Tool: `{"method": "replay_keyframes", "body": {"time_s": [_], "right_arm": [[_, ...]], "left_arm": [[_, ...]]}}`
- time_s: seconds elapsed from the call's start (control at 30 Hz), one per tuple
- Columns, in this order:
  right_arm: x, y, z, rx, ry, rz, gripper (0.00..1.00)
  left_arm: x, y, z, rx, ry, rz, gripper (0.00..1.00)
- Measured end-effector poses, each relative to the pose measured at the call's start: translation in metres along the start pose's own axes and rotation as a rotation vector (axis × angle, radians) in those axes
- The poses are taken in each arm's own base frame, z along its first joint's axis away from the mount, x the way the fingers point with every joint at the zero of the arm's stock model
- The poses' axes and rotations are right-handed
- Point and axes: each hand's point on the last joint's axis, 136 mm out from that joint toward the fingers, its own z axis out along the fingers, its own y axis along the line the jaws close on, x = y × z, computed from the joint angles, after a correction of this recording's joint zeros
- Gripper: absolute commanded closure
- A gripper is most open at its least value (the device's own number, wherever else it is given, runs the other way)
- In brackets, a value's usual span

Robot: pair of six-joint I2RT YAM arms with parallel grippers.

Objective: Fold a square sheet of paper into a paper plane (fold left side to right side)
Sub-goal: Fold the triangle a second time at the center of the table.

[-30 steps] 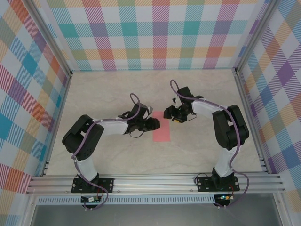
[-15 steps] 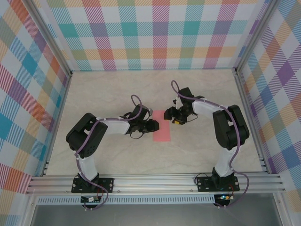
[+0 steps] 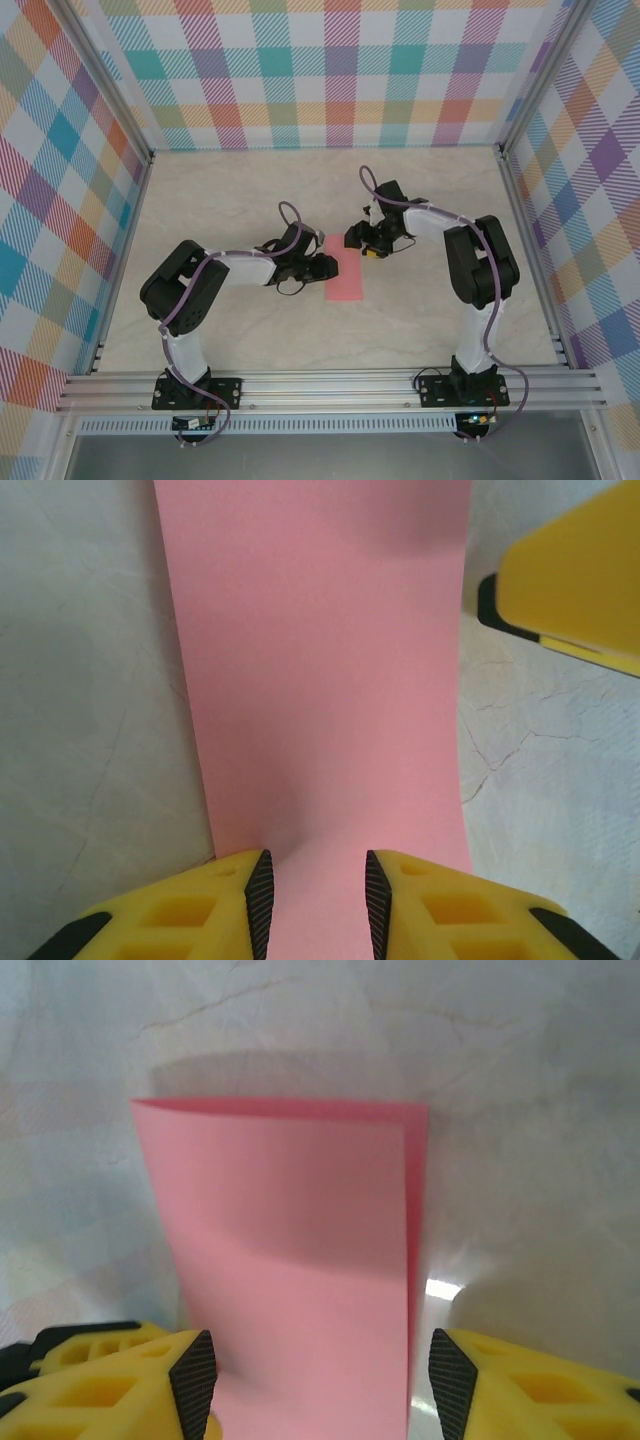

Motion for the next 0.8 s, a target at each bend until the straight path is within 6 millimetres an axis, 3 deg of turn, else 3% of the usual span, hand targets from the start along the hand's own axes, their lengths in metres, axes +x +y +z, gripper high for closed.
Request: {"method": "replay_keyframes", "body": {"time_s": [0.33,0.5,0.8], "right_arm": [[-0.002,-0.001,0.004,-0.006,0.005,-0.004,0.40],[-0.003,-0.001,0.004,-0.018,0.006,-0.002,0.46],[-0.018,0.009,0.005,-0.060,-0.048,-0.048,0.50]], "left_arm": [[0.000,0.000,0.000,0.000,0.000,0.000,0.67],[0.000,0.000,0.000,-0.001,0.000,0.000,0.68],[0.000,0.000,0.000,0.000,-0.001,0.001,0.67]]}}
